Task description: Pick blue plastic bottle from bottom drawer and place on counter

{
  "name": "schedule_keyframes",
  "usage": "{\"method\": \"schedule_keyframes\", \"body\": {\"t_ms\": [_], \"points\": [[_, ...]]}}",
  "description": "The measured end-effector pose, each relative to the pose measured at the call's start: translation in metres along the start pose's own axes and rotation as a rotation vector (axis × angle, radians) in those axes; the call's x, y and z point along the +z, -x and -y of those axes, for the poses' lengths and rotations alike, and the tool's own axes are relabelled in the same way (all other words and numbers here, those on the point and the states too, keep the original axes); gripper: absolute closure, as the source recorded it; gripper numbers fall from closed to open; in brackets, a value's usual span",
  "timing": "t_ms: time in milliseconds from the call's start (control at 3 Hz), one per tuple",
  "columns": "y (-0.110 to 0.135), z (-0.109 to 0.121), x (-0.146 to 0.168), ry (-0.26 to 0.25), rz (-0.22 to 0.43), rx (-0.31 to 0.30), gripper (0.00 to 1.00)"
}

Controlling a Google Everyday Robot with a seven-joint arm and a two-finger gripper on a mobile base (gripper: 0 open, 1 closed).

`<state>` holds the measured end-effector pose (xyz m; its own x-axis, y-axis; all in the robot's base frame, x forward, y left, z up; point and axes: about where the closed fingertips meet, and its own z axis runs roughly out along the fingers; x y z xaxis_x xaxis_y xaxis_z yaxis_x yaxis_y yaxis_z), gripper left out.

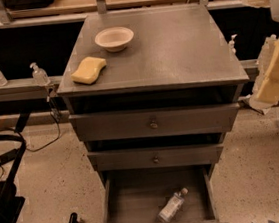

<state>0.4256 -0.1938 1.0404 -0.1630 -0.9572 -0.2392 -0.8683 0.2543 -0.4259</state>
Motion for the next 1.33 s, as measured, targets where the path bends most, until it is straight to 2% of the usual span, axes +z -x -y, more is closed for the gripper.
{"method": "schedule_keyframes", "body": {"t_ms": [333, 667, 1000, 1333], "points": [[0.002, 0.004, 0.004, -0.003, -0.006, -0.014, 0.0], [0.004, 0.0, 0.034, 0.006, -0.006, -0.062, 0.0], [0.006, -0.022, 0.116, 0.038, -0.006, -0.202, 0.0], [-0.02, -0.087, 0.238, 0.199, -0.018, -0.309, 0.0]]}}
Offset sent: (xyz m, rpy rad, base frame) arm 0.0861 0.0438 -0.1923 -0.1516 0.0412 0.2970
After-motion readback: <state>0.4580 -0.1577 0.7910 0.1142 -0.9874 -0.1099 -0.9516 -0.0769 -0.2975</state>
